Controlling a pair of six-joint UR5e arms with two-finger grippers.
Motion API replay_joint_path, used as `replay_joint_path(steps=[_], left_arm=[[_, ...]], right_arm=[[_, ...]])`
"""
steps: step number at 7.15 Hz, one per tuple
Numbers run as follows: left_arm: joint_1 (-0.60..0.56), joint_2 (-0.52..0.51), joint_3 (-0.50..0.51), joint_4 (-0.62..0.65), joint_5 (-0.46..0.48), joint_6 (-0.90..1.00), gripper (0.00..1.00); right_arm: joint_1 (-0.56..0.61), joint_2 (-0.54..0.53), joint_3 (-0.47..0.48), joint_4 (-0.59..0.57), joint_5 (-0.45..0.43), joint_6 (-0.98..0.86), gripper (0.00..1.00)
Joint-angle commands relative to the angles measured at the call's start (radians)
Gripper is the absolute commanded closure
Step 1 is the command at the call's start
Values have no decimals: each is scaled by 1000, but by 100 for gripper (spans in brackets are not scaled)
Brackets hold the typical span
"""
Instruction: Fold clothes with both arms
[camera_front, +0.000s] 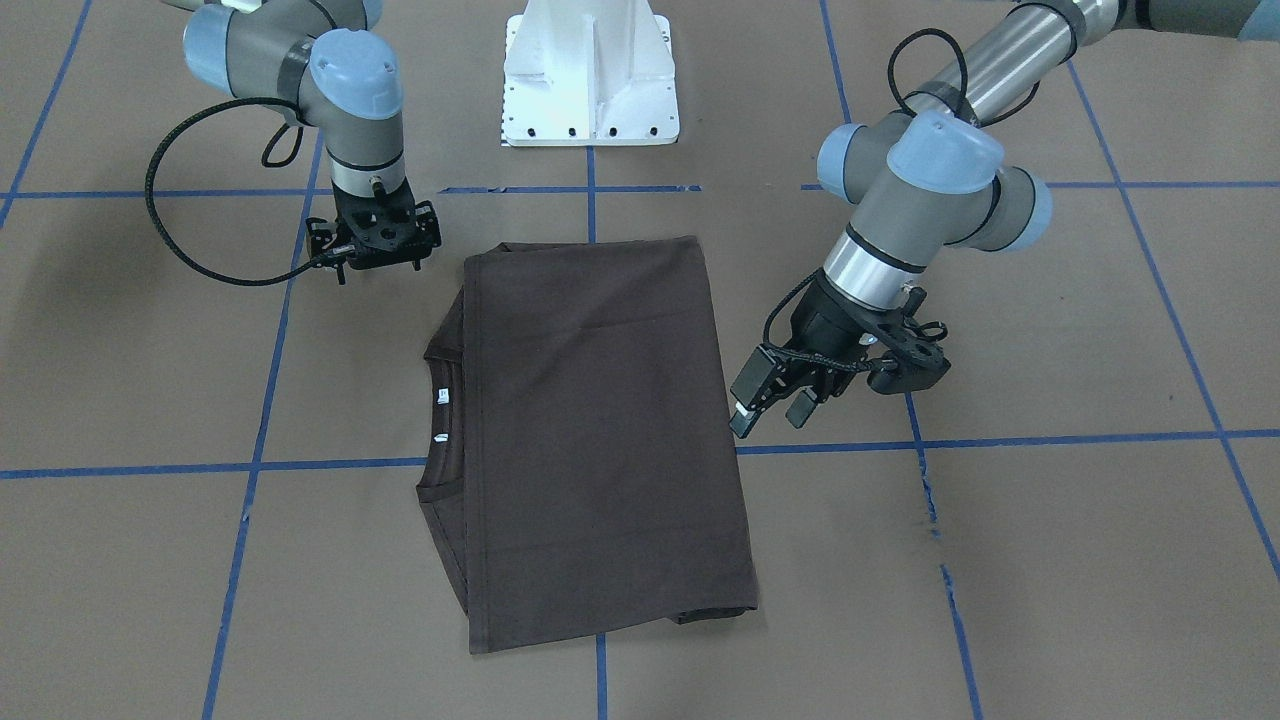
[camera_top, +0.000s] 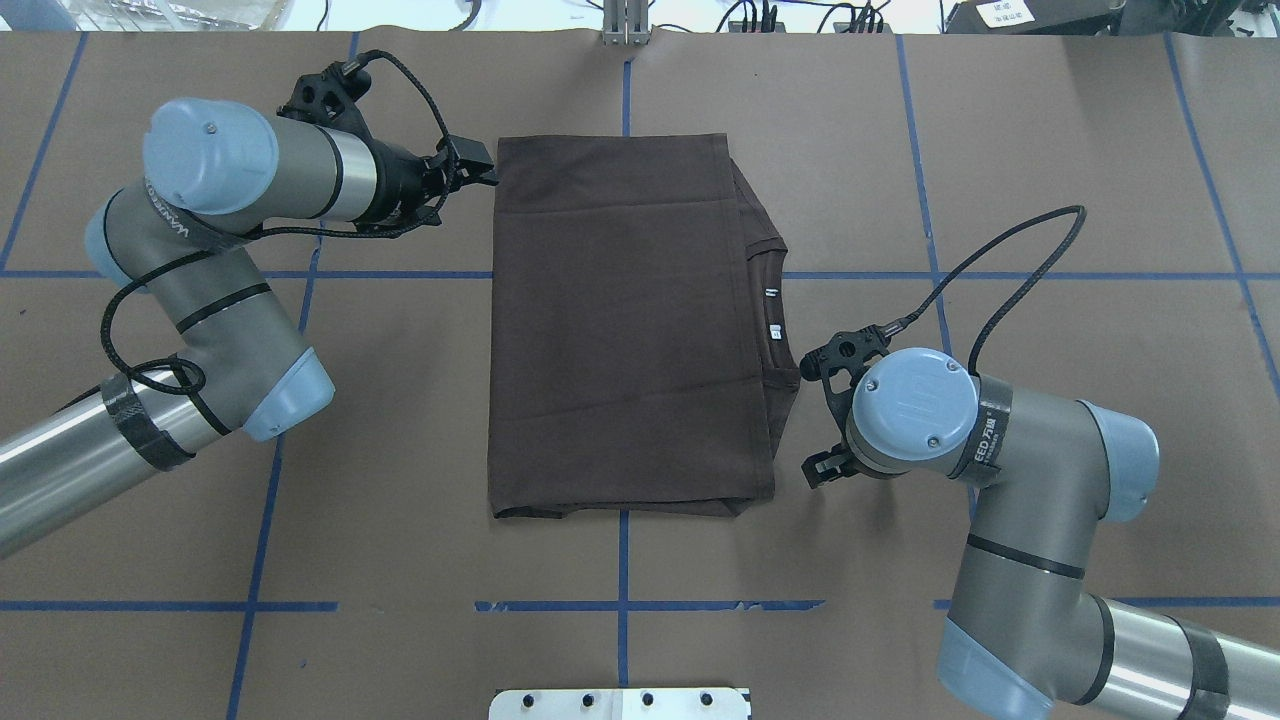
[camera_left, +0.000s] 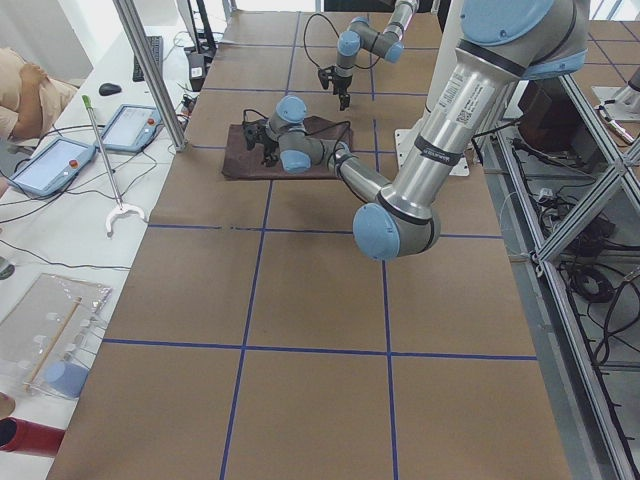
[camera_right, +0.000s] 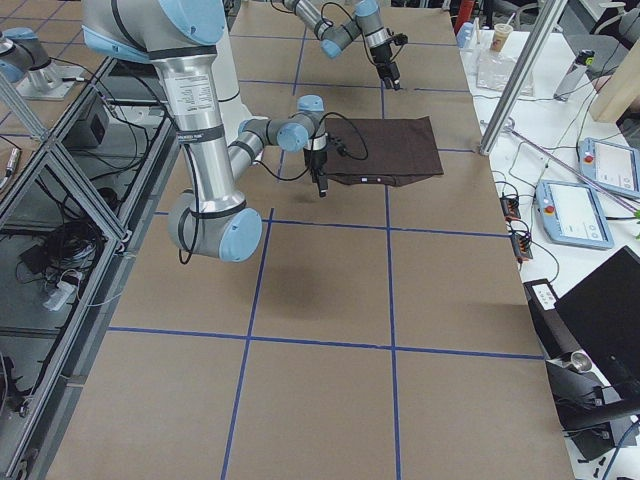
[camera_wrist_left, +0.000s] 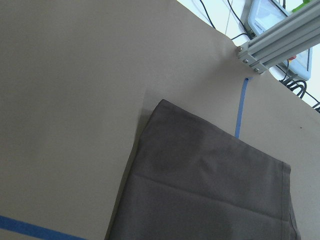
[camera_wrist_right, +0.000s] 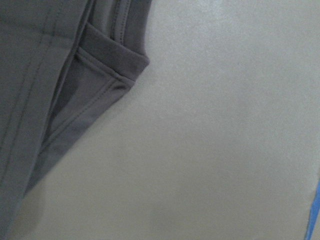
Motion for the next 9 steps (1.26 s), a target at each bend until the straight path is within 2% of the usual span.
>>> replay_joint_path(steps=[1, 3, 5, 6, 9], left_arm=[[0, 0, -6, 0, 0, -3, 10], [0, 0, -13, 0, 0, -3, 10], [0, 3, -39, 8, -2, -3, 10], [0, 3, -39, 9, -2, -3, 10], [0, 3, -39, 9, -2, -8, 9]], right_arm=[[-7, 69, -2, -4, -1, 204, 0], [-70, 106, -11, 43, -9, 709, 3], [-127, 104, -71, 188, -85, 1064, 18], [-125, 104, -114, 260, -95, 1141, 22], [-101, 104, -117, 272, -93, 1148, 22]])
